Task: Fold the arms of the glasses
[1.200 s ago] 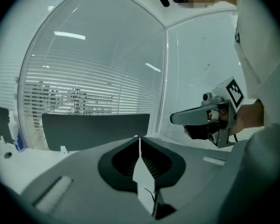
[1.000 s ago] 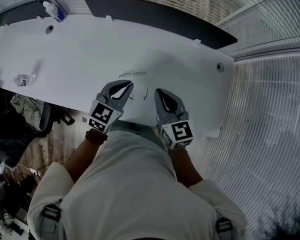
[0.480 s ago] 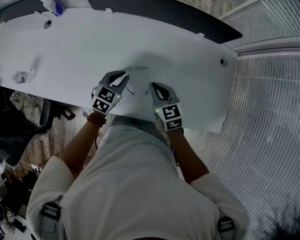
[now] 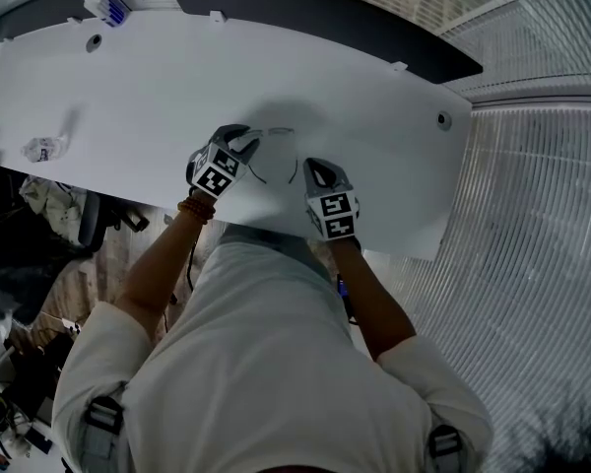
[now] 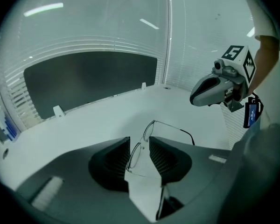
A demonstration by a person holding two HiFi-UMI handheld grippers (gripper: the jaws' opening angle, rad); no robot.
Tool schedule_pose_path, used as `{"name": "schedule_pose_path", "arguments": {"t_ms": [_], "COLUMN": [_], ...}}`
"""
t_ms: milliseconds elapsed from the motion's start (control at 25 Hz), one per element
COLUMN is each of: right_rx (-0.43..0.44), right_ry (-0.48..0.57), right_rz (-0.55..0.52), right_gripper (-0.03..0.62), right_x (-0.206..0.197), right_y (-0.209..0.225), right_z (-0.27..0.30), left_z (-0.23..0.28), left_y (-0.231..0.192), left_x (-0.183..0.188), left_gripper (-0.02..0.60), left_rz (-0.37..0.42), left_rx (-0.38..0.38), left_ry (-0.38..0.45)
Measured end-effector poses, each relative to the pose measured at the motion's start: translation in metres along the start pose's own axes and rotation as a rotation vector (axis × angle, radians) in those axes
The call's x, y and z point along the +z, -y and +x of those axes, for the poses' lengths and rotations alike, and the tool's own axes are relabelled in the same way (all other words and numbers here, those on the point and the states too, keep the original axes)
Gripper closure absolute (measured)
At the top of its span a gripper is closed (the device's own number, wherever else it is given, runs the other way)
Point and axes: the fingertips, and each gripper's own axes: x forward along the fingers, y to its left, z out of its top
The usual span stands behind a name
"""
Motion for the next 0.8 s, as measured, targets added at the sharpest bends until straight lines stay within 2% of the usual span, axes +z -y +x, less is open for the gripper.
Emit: {"name": "schedule_pose_path", "arguments": {"t_ms": [360, 560, 800], "right_rx": [-0.004, 0.001, -0.031], "right_ry": [-0.038, -0.096, -0.157], "right_rz": [-0.029, -0.010, -0.004], "right_gripper": [0.594, 0.594, 0.594], "right_x": [-0.016, -0.020, -0.039], "right_y": [0.014, 0.014, 0.033], "right_z": [0.018, 0.026, 0.040], "left_z": [0.031, 0.040, 0.043], "left_y": [-0.008, -0.009, -0.010], "left_x": [-0.025, -0.036, -0.039], "left_gripper": [0.451, 0.456, 0.535], "left_rz": [0.030, 0.058, 0.065], "left_rx": [-0.064, -0.087, -0.083], "left_ry": [-0.091, -0.132, -0.132]}}
